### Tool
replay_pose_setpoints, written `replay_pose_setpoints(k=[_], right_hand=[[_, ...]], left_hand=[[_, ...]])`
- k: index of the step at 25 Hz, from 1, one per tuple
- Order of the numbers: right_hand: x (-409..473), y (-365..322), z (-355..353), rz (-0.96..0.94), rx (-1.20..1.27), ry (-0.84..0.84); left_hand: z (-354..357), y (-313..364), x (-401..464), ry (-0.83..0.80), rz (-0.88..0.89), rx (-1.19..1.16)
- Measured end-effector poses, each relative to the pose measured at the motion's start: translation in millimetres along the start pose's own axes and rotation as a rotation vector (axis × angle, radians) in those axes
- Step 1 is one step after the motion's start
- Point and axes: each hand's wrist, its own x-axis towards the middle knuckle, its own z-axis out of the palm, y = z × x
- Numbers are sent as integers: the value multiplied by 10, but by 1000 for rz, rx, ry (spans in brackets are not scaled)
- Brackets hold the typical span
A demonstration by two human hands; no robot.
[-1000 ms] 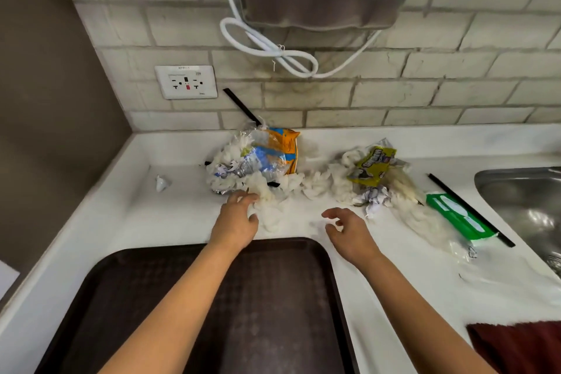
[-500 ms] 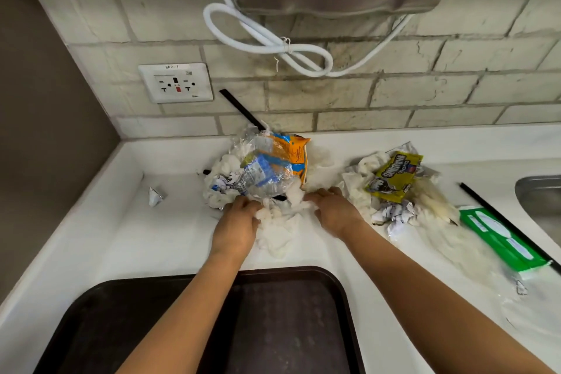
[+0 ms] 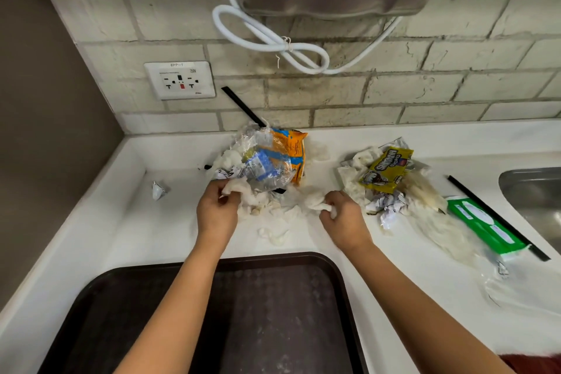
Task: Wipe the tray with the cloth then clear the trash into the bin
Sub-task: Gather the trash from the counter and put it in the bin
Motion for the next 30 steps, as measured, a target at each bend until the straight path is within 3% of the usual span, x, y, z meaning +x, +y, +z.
replay_pose_setpoints(k=[6, 13, 21, 30], right_hand=[[-457, -157, -454, 154, 266, 274], [-1119, -290, -898, 176, 447, 480], [-1902, -368, -1130, 181, 524, 590], [-2817, -153, -1466, 154, 534, 535]], left_hand=[[-143, 319, -396, -101, -208, -529], [-286, 828, -928, -307, -293, -821], [-255, 1031, -1690, -556, -344, -770], [-156, 900, -2959, -684, -332, -638]])
